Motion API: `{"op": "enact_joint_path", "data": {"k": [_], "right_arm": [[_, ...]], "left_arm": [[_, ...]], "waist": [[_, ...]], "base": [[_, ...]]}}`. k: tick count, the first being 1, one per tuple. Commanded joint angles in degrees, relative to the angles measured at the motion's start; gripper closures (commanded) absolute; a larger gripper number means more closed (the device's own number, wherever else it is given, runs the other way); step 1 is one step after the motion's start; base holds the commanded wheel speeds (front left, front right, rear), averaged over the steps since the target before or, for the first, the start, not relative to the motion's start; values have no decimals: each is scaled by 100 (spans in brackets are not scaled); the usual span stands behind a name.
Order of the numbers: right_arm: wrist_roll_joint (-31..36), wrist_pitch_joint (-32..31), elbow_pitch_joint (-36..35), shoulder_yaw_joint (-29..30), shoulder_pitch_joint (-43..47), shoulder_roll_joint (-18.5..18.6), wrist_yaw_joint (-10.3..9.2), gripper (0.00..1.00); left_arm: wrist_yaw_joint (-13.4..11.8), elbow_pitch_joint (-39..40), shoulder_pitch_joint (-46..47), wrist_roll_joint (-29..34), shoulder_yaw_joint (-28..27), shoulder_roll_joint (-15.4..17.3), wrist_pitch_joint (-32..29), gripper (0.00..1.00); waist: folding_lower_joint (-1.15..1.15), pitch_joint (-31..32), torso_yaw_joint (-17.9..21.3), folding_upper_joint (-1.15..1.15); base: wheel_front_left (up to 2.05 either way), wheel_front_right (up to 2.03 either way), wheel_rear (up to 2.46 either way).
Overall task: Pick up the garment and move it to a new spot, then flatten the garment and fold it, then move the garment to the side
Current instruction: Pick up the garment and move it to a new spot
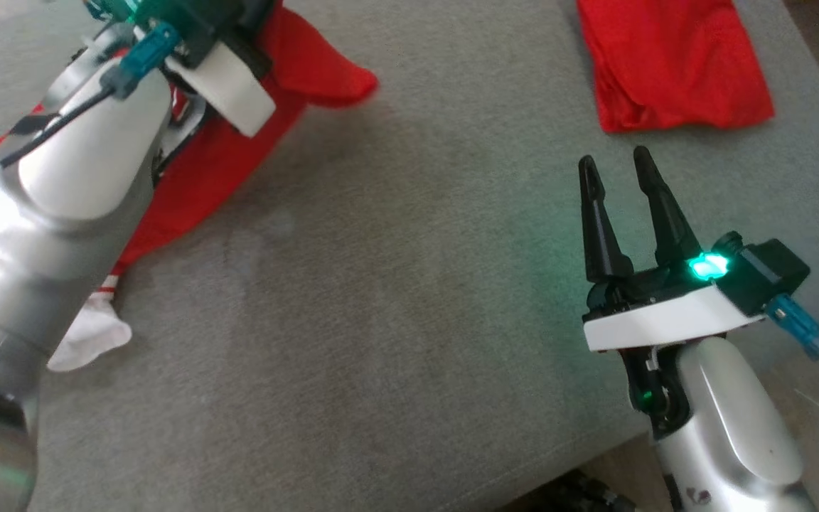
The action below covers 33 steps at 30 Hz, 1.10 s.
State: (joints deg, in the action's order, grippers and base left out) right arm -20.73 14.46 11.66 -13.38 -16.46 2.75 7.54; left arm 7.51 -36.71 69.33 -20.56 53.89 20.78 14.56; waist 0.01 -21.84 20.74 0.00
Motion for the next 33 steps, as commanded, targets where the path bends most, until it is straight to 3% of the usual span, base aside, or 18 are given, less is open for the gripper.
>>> {"op": "enact_joint_path", "data": {"k": [1, 7, 20, 26, 33], "right_arm": [[-34, 54, -210, -130, -103, 13, -5, 0], [27, 54, -201, -65, -87, 13, -5, 0], [456, 54, -43, 123, 125, 13, -5, 0], [698, 54, 136, 252, 407, 13, -5, 0], [836, 54, 266, 426, 775, 13, -5, 0]], "left_arm": [[-55, -69, 343, 70, -191, 106, 35, 0], [-305, -484, 290, 98, -470, 30, 41, 0], [-568, 625, -1257, -109, -1567, 257, 43, 0], [-836, 1445, -2875, -320, -2239, 162, 43, 0], [-1116, 2162, -4731, -433, -2913, -163, 43, 0]], "waist": [[-1, -45, 63, 0], [-1, 16, -43, 0], [-1, 725, -982, 0], [-1, 1311, -1482, 0], [-1, 1787, -1942, 0]], "base": [[0, 0, 0], [0, 0, 0], [0, 0, 0], [0, 0, 0], [0, 0, 0]]}}
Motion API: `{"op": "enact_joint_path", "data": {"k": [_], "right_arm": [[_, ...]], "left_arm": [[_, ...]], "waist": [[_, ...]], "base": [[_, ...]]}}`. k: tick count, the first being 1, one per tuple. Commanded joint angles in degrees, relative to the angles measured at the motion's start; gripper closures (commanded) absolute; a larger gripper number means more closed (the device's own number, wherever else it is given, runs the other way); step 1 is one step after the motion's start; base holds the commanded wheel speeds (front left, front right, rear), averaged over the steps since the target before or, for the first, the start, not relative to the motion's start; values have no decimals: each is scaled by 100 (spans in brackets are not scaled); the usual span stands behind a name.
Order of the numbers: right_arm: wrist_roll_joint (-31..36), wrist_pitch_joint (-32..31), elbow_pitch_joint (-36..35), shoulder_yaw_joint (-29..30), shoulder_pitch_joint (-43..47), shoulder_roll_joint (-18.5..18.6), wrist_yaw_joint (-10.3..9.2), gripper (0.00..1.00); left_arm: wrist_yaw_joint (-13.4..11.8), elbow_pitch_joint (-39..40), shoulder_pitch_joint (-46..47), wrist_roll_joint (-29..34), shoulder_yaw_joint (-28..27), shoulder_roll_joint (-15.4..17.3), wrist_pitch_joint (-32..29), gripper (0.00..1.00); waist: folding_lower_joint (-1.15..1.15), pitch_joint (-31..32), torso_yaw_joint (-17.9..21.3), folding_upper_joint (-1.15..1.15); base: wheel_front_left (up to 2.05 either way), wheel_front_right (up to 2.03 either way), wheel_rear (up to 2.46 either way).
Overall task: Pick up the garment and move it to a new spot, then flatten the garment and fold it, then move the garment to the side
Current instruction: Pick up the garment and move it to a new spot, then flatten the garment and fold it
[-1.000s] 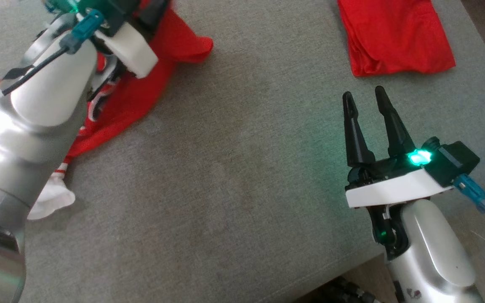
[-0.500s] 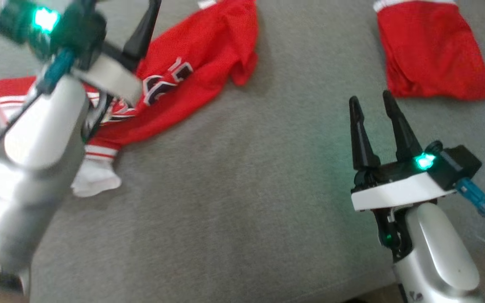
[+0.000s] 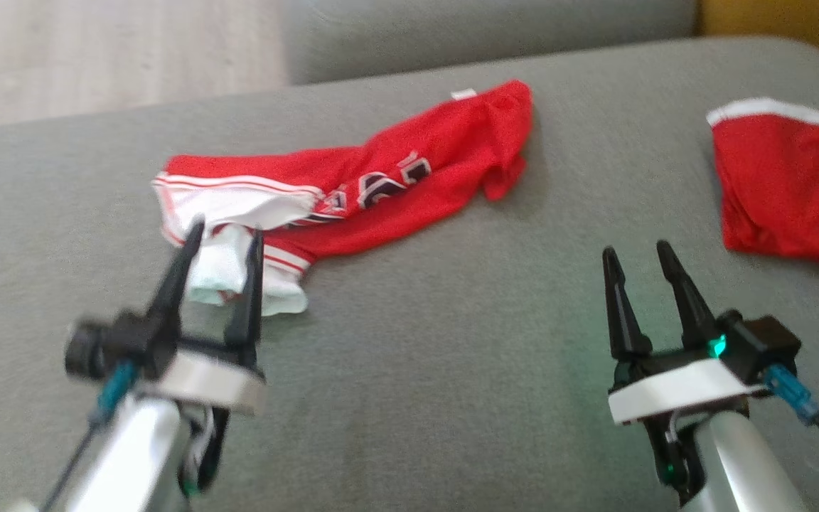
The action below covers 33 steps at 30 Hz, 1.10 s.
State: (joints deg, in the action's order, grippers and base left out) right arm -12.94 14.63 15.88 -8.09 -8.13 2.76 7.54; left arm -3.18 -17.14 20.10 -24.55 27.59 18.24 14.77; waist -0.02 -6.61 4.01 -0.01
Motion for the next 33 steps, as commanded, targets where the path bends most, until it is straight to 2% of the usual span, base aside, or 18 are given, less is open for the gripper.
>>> {"op": "enact_joint_path", "data": {"k": [1, 6, 11, 16, 22, 27, 32, 33], "right_arm": [[64, 37, -143, -86, -14, 11, -5, 0], [80, 37, -95, -84, 114, 11, -5, 0], [65, 37, -91, -121, 92, 11, -5, 0], [61, 37, -131, -189, 11, 11, -5, 0], [67, 37, -194, -180, -93, 11, -5, 0], [59, 37, -250, -158, -189, 11, -5, 0], [46, 37, -284, -123, -240, 11, -5, 0], [43, 37, -287, -118, -241, 11, -5, 0]], "left_arm": [[-77, 279, -35, -42, -366, 27, 22, 0], [-135, 463, -833, -22, -762, -252, 22, 0], [-28, 443, -1004, 143, -993, -413, 22, 0], [56, 112, -768, 225, -1065, -480, 19, 0], [69, -572, -140, 218, -1001, -498, -403, 0], [-55, -1233, 393, 251, -992, -480, -823, 0], [-223, -1831, 735, 185, -1124, -482, -897, 0], [-227, -1923, 780, 178, -1132, -484, -873, 10]], "waist": [[2, 306, -312, 1], [2, 404, -423, 1], [2, 372, -405, 1], [2, 199, -253, 1], [2, -157, -21, 1], [2, -433, 144, 1], [2, -553, 248, 1], [2, -557, 260, 1]], "base": [[0, 0, 0], [0, 0, 0], [0, 0, 0], [0, 0, 0], [0, 0, 0], [0, 0, 0], [0, 0, 0], [0, 0, 0]]}}
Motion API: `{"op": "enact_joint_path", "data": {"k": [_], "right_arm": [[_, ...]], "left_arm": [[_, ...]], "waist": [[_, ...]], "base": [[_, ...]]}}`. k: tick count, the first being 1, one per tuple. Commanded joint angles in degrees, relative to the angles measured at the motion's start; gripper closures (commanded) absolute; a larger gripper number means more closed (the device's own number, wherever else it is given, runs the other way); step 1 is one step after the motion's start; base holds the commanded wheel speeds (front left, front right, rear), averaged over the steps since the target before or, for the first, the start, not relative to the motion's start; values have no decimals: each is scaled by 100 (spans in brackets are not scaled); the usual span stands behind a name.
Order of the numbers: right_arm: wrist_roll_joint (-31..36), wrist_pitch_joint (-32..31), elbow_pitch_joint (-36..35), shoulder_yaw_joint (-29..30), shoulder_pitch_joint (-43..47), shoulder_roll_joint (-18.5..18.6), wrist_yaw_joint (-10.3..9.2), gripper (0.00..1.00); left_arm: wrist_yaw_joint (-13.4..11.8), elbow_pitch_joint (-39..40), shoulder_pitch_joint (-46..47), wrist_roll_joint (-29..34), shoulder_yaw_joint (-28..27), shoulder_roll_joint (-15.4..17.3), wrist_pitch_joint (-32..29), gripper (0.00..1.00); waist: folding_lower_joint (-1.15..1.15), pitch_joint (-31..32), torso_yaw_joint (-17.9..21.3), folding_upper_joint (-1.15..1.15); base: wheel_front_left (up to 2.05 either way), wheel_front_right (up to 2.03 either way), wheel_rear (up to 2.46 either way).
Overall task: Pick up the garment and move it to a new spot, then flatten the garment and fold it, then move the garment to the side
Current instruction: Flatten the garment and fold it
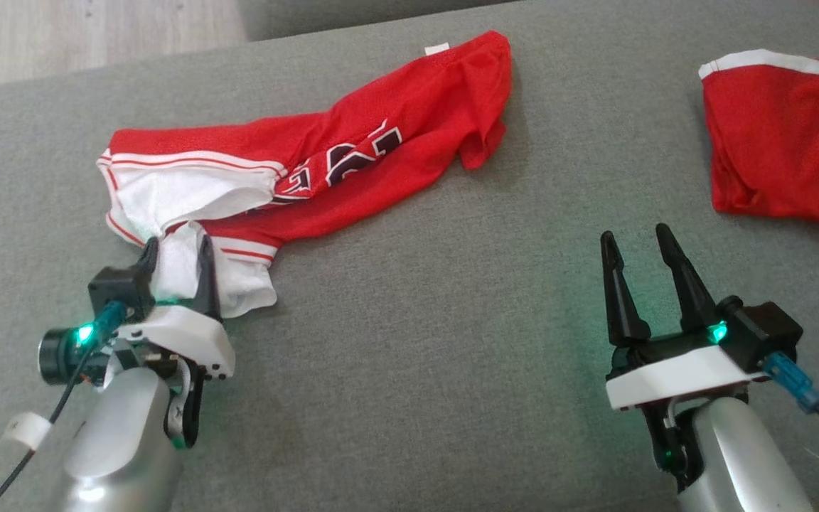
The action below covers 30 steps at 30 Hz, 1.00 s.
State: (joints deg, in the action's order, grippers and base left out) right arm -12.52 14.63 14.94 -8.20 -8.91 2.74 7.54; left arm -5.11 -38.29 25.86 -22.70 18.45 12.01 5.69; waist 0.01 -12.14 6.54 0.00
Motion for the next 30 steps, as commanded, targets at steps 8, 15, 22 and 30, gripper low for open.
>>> {"op": "enact_joint_path", "data": {"k": [8, 15, 22, 30], "right_arm": [[2, 37, -139, -39, -126, 14, -5, 0], [-26, 37, -63, -81, -48, 14, -5, 0], [-95, 37, 8, -124, 38, 14, -5, 0], [-121, 37, 93, -157, 104, 14, -5, 0]], "left_arm": [[36, 101, 309, -7, -256, 116, 672, 100], [15, 1104, 150, 274, -502, 411, 925, 100], [78, 2043, -543, 596, -734, 548, 930, 100], [191, 1762, -1251, 640, -726, 727, 930, 100]], "waist": [[-1, 169, -124, 0], [-1, 469, -458, 0], [-1, 670, -737, 0], [-1, 811, -876, 0]], "base": [[0, 0, 0], [0, 0, 0], [0, 0, 0], [0, 0, 0]]}}
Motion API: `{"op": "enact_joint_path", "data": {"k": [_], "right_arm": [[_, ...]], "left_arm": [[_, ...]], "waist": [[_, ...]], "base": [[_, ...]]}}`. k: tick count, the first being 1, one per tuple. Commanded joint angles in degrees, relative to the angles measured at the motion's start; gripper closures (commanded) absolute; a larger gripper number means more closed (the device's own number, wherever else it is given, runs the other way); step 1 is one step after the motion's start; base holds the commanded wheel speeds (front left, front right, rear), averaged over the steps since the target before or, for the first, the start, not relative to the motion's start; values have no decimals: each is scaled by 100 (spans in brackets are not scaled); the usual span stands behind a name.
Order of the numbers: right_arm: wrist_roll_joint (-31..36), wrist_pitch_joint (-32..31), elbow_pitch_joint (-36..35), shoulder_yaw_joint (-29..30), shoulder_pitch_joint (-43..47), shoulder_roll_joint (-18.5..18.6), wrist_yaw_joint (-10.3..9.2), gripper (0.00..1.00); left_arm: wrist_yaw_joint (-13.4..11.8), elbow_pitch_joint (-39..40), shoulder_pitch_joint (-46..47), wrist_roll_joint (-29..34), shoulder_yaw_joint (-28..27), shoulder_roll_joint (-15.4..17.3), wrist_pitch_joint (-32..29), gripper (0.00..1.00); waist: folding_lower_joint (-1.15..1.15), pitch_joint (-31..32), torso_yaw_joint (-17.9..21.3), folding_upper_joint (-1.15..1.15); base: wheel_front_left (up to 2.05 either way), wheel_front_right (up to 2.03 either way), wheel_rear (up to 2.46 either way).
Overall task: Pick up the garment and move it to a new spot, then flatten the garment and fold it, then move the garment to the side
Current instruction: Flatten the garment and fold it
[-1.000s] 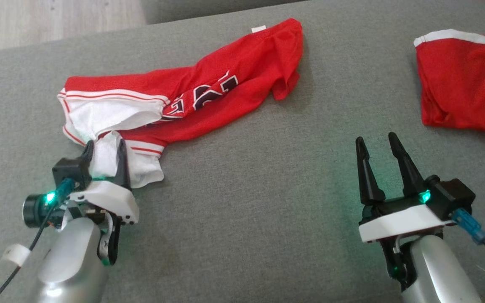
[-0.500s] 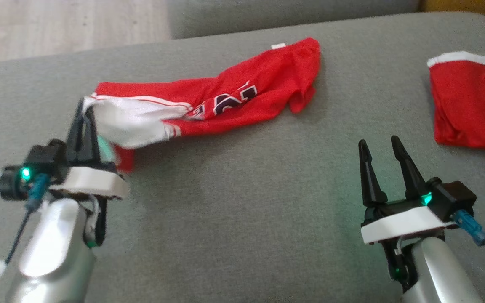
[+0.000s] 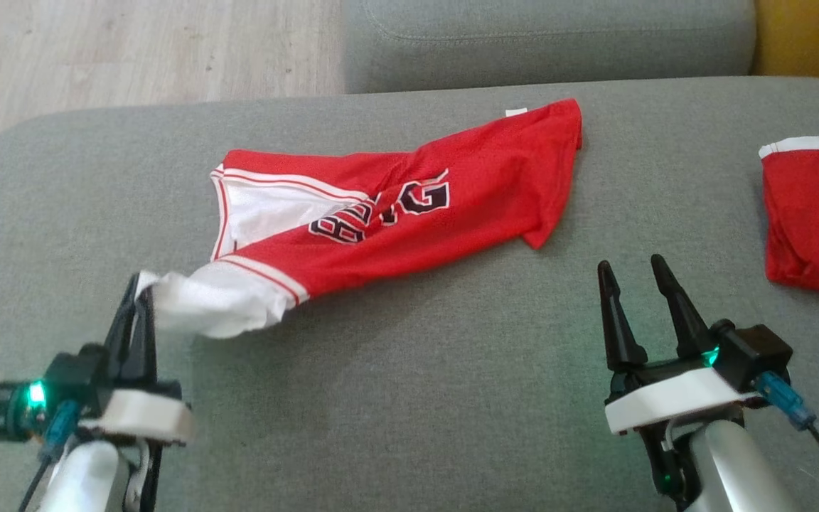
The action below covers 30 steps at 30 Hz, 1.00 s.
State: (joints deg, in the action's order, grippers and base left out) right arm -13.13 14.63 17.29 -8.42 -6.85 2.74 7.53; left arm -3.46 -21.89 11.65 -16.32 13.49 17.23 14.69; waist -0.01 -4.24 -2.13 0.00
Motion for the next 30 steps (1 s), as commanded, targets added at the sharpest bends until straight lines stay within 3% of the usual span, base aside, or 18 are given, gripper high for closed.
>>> {"op": "enact_joint_path", "data": {"k": [1, 3, 4, 5, 6, 13, 17, 26, 30], "right_arm": [[-63, 37, -132, -143, -99, 14, -4, 0], [-67, 37, -106, -160, -91, 14, -4, 0], [-69, 37, -93, -169, -89, 14, -4, 0], [-71, 37, -80, -176, -88, 14, -4, 0], [-74, 37, -70, -184, -88, 14, -4, 0], [-80, 37, -40, -208, -100, 14, -4, 0], [-83, 37, -46, -210, -100, 14, -4, 0], [-165, 37, -5, -42, -388, 14, -4, 0], [-392, -8, 545, 79, -891, 14, -4, 0]], "left_arm": [[87, 68, 97, -8, -186, 218, 29, 100], [186, -56, -60, -35, -82, 217, -82, 100], [237, -132, -134, -39, -14, 223, -199, 84], [246, -189, -185, -36, 24, 229, -277, 52], [220, -235, -221, -41, 30, 228, -319, 0], [-129, -140, -189, -65, -158, 143, -163, 0], [-292, 271, -131, -227, -439, -73, -8, 0], [-160, 991, -185, -76, -408, -490, 28, 0], [-30, 1027, -126, -9, -353, -646, 29, 0]], "waist": [[1, 38, -9, 0], [1, 73, -5, 0], [1, 88, -1, 0], [1, 105, 4, 0], [1, 118, 12, 0], [1, 172, 89, 0], [1, 191, 152, 0], [1, -63, 89, 0], [1, -252, -94, 0]], "base": [[0, 0, 0], [0, 0, 0], [0, 0, 0], [0, 0, 0], [0, 0, 0], [0, 0, 0], [0, 0, 0], [0, 0, 0], [0, 0, 0]]}}
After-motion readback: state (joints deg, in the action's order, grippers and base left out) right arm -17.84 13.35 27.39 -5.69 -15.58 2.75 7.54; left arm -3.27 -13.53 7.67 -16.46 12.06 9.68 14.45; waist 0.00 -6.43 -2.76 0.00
